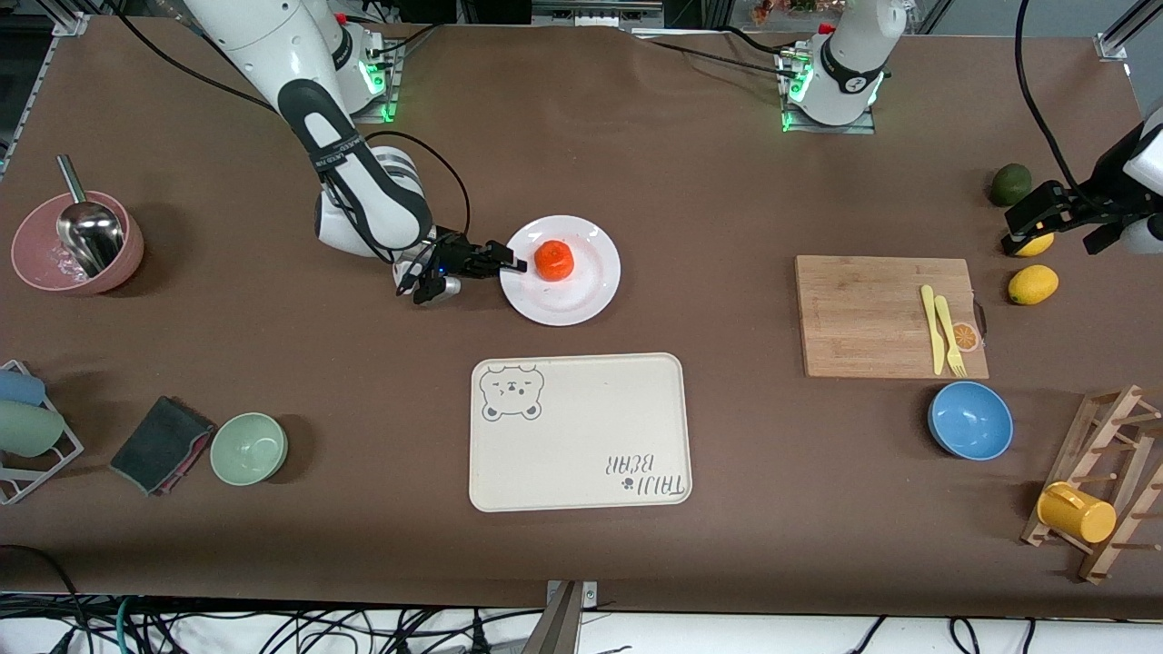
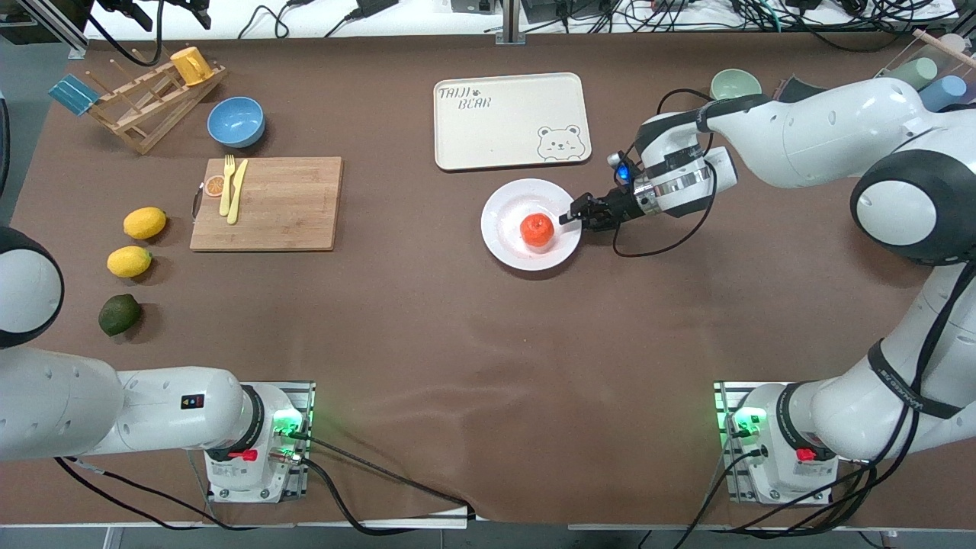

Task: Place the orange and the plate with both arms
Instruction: 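Lift the plate holding the orange with the right gripper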

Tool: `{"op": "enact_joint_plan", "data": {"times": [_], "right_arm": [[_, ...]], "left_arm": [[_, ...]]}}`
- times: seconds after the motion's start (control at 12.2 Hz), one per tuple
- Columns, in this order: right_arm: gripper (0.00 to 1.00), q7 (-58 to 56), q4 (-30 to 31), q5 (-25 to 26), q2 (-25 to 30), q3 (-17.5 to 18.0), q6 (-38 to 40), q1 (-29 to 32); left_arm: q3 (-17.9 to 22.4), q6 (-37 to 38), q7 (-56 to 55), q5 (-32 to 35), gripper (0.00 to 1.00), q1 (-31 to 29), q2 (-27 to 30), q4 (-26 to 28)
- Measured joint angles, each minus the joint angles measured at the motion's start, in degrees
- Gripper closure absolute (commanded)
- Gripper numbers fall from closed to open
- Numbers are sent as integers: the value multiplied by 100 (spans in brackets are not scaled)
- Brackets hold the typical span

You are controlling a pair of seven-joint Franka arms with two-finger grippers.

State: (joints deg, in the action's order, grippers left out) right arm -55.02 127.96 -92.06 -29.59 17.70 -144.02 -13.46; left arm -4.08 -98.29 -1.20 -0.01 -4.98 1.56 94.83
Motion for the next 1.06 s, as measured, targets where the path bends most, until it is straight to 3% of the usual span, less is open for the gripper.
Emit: {"op": "enact_joint_plan", "data": {"times": [0.41,1.06], "right_arm": [[98,-14,-3,-42,-9,0,-11,0],[100,165,-347,-119,-13,-34,-8,48]], "left_arm": [[-15,-35,0,0,0,22,-170,-2],[-6,-46,0,0,0,25,-202,-34]]}}
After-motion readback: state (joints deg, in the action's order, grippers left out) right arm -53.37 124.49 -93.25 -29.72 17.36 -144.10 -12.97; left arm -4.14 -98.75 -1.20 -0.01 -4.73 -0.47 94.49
